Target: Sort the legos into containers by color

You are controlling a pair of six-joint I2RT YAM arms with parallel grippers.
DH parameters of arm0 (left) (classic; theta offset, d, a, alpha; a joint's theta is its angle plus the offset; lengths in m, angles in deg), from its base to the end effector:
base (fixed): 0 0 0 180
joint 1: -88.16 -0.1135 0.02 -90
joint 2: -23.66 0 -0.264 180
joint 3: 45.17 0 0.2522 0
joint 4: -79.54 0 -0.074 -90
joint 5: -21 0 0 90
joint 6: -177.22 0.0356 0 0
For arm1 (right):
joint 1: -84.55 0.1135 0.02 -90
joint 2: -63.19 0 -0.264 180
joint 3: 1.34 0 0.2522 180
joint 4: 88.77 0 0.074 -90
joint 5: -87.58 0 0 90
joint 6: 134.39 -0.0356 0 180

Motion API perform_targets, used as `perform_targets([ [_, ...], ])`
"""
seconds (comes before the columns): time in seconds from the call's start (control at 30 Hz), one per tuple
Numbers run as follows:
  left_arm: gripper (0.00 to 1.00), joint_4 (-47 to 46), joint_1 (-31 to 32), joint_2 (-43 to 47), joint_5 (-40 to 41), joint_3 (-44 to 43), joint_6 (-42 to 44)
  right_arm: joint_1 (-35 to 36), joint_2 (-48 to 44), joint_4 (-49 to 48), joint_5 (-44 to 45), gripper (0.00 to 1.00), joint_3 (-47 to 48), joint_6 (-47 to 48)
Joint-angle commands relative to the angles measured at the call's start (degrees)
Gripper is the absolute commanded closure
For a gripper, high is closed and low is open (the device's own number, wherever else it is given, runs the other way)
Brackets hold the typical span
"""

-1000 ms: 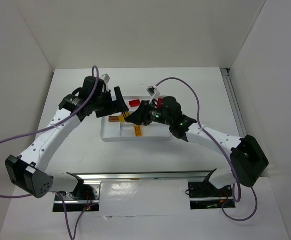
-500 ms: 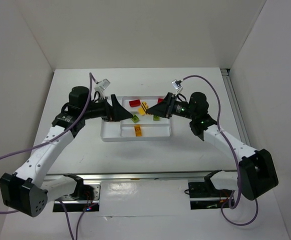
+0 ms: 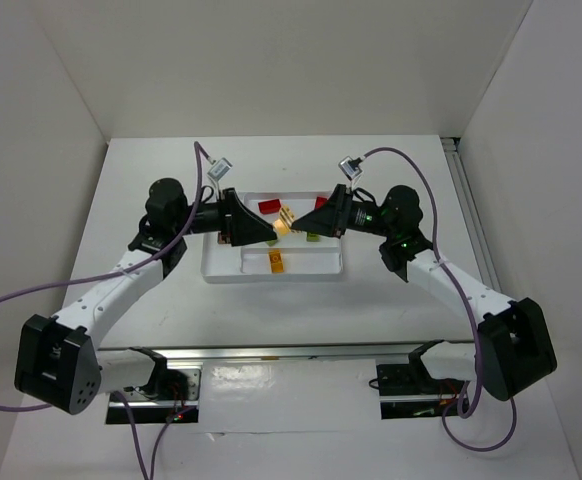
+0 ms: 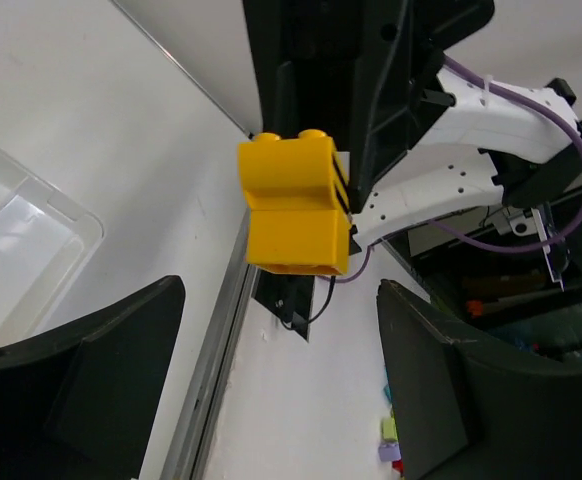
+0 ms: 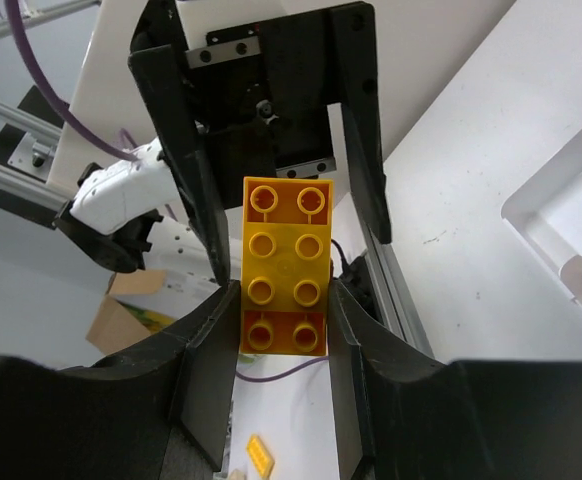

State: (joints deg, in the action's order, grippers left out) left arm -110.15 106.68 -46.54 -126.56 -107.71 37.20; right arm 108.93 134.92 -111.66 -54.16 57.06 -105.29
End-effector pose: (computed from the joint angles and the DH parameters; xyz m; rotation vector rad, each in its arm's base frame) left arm 0.2499 -0.1154 0.3316 0.4393 1.7757 -1.6491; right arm 0.2411 0.1399 0.3220 -0.3540 1.7292 1.7727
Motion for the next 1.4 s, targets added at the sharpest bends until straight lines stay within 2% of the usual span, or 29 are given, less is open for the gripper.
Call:
perform_targets([
  [0.0, 0.12, -7.3, 1.0, 0.8, -4.0, -3.1, 0.6, -0.1, -0.1, -4.6, -1.5, 0.97, 0.1, -1.1],
  [0.03, 0.12, -5.2, 1.0, 0.8, -4.0, -3.8, 2.7, -0.1, -0.1, -4.6, -1.5, 0.97, 0.1, -1.1],
  [0.17, 0.14, -4.9, 2.1, 0.2, -4.7, -4.3, 2.0, 0.4, 0.4, -4.6, -1.5, 0.97, 0.6, -1.1],
  [0.33, 0.19, -5.7, 2.1, -1.0, -3.9, -4.3, 0.8, 1.5, 1.0, -4.6, -1.5, 0.97, 0.6, -0.5],
  [0.47, 0.29, -5.7, 2.7, -2.3, -3.9, -5.4, 0.3, 1.5, 1.6, -4.6, -1.5, 0.97, 0.6, -0.5],
  [0.57, 0.29, -5.0, 3.2, -3.5, -3.3, -6.0, 0.9, 2.0, 2.1, -4.6, -1.5, 0.97, 0.6, -0.5],
  [0.63, 0.33, -4.3, 3.2, -3.5, -3.3, -6.6, 1.5, 2.0, 2.1, -4.6, -2.0, 0.97, 1.1, -0.5],
  [0.7, 0.48, -4.9, 3.2, -3.5, -2.7, -6.6, 0.9, 2.0, 2.1, -4.1, -2.0, 0.97, 1.1, 0.0],
  [0.8, 0.79, -3.7, 3.2, -3.5, -2.7, -6.6, 0.3, 2.0, 2.1, -3.5, -1.5, 0.97, 0.6, 0.5],
  [0.87, 0.79, -3.2, 3.2, -3.5, -2.7, -6.6, 1.7, 2.0, 1.6, -3.5, -1.0, 0.97, 0.6, 0.5],
  [0.9, 0.99, -2.3, 3.2, -3.5, -2.7, -6.6, 1.7, 2.0, 1.6, -3.5, -1.0, 0.97, 0.0, 0.5],
  [1.03, 1.0, 2.2, 3.2, -3.5, -2.1, -7.6, 4.3, 0.5, 0.9, -3.1, 0.2, 0.97, 0.0, 0.5],
  [1.13, 1.0, 6.6, 1.3, -2.3, -1.6, -8.2, 6.9, -2.5, -1.5, 0.7, 1.5, 0.97, 0.0, 2.9],
  [1.27, 1.0, 12.1, -2.3, -2.3, -2.6, -8.2, 9.7, -5.2, -5.4, 12.5, 4.3, 0.97, 1.2, 9.3],
  [1.37, 1.0, 14.1, -3.0, -2.3, -3.7, -6.4, 10.3, -7.1, -5.9, 16.7, 5.8, 0.97, 1.8, 13.2],
])
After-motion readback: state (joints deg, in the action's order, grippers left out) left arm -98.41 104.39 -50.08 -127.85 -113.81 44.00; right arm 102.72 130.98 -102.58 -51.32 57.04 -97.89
